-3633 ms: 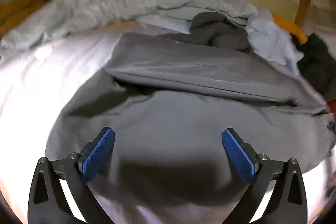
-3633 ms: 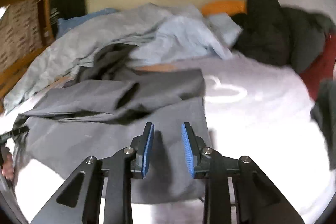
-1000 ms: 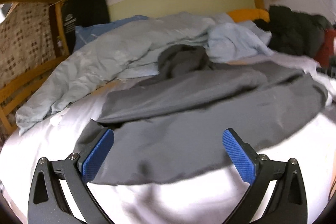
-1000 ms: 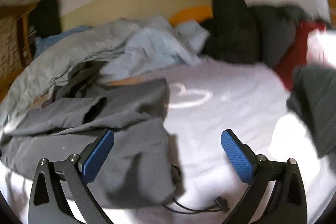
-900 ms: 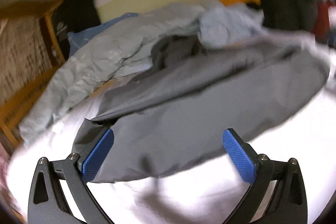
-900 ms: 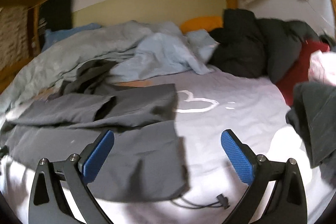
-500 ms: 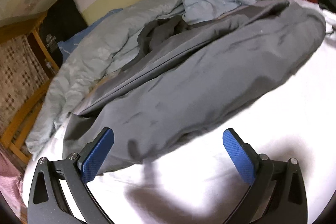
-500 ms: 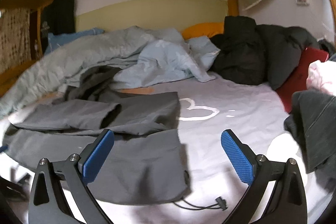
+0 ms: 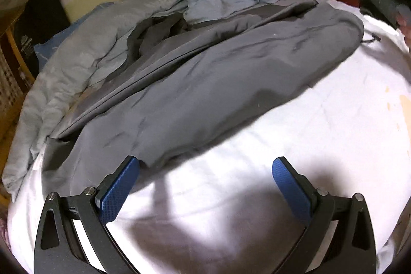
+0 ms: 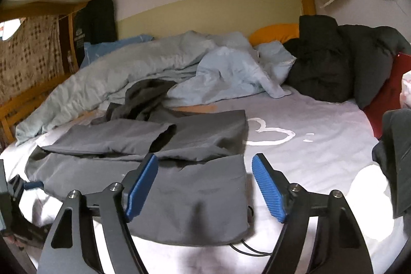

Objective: Fold large clothes

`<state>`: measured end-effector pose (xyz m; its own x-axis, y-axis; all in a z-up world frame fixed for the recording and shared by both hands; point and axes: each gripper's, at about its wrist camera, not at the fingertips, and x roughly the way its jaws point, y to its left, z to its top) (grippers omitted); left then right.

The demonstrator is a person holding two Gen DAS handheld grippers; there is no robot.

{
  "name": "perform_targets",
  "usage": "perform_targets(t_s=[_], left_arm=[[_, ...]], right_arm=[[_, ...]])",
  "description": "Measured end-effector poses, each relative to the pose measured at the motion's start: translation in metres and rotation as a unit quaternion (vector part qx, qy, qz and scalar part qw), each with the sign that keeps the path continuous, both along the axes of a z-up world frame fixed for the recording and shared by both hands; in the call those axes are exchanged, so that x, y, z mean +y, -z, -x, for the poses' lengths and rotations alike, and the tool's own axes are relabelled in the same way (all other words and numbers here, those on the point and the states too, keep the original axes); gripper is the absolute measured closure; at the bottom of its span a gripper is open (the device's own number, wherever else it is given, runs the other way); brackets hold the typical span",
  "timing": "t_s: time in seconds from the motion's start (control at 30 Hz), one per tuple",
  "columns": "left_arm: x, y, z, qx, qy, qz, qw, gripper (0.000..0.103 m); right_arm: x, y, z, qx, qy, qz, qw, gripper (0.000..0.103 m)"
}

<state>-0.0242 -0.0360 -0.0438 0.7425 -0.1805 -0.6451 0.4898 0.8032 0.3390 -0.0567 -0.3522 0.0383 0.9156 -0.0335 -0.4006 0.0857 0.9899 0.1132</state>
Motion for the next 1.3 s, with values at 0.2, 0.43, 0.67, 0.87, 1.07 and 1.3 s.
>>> perform_targets(t_s=[0.2,0.43,0.67,0.87,1.07,1.3], left_arm=[[-0.004,0.005,-0.001,-0.017,-0.036,-0.017,0.9991,0.0],[-0.001,0.005,-0.013,-0.058,-0.059,-0.046,0.9955,0.0],[0.03,0.006,-0.041,-0.05,-0.118,-0.057,0.9901,0.0],[0.046,0.006,-0.075,-0.01,-0.163,-0.014,0.9864,0.0],[0.057,0.002,-0.092,-0.028,-0.188,-0.031,0.9813,0.0],[0.084,0.005,-0.098,-0.026,-0.199,0.016,0.9796,0.034]], right_arm=[[0.042,0.003,0.006,0.013,-0.075,0.067,0.995,0.026],[0.108,0.045,0.001,0.075,-0.111,0.137,0.981,0.016],[0.159,0.088,0.002,0.133,-0.034,0.367,0.92,0.016],[0.152,0.083,-0.036,0.165,0.007,0.331,0.929,0.015],[0.134,0.082,-0.063,0.162,0.015,0.295,0.942,0.022],[0.122,0.086,-0.065,0.154,0.027,0.299,0.941,0.028]])
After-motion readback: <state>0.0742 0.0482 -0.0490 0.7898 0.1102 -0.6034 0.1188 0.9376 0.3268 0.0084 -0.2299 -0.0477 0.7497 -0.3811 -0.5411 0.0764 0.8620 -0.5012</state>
